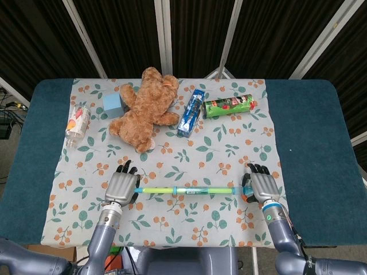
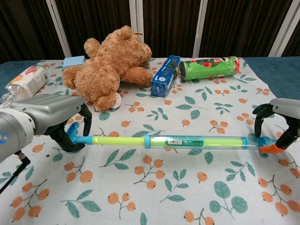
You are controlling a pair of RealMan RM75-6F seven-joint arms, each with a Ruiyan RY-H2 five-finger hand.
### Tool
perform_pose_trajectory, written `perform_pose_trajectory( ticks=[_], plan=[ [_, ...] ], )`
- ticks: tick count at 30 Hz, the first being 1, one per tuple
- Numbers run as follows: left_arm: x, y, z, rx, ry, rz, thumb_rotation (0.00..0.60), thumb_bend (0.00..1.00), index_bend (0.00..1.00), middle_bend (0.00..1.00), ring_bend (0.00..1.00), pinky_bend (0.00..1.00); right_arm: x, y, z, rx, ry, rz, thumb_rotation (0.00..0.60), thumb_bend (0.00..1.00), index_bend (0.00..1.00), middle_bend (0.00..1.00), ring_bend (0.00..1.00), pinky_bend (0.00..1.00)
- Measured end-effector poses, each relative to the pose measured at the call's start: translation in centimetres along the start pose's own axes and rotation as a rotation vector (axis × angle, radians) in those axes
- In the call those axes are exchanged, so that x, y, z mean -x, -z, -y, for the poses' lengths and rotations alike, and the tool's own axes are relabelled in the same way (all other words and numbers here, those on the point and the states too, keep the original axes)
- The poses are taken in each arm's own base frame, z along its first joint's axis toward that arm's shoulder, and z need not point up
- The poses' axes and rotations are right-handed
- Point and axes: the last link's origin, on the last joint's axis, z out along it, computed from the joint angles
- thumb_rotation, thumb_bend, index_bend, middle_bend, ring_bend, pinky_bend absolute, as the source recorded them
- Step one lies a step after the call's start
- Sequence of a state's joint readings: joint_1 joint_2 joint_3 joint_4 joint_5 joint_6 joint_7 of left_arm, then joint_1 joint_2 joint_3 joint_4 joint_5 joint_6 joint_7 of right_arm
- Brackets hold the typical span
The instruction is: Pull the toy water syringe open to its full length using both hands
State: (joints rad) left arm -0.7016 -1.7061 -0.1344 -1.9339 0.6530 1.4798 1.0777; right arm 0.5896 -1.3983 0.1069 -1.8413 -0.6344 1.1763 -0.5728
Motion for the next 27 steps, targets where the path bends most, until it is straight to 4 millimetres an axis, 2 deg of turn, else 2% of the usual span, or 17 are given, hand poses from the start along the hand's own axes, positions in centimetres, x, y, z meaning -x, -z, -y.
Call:
perform_pose_trajectory(
  ticks=[14,27],
  plan=[
    [-1.1,-0.1,3.6,-0.041,-0.033,-0.01,0.6,0.46,0.63,0.21,0.04,0.15,-1.2,-0.8,-2.3,0.051,0.002,-0.026,0.6,0.4,0.7,0.12,0.0,0.0],
    [-1.1,0.1,7.4,-0.09,-0.071,-0.016,0.6,0.46,0.63,0.21,0.04,0.15,-2.6,-1.1,-3.9,0.091,0.004,-0.063,0.6,0.4,0.71,0.13,0.0,0.0]
  ],
)
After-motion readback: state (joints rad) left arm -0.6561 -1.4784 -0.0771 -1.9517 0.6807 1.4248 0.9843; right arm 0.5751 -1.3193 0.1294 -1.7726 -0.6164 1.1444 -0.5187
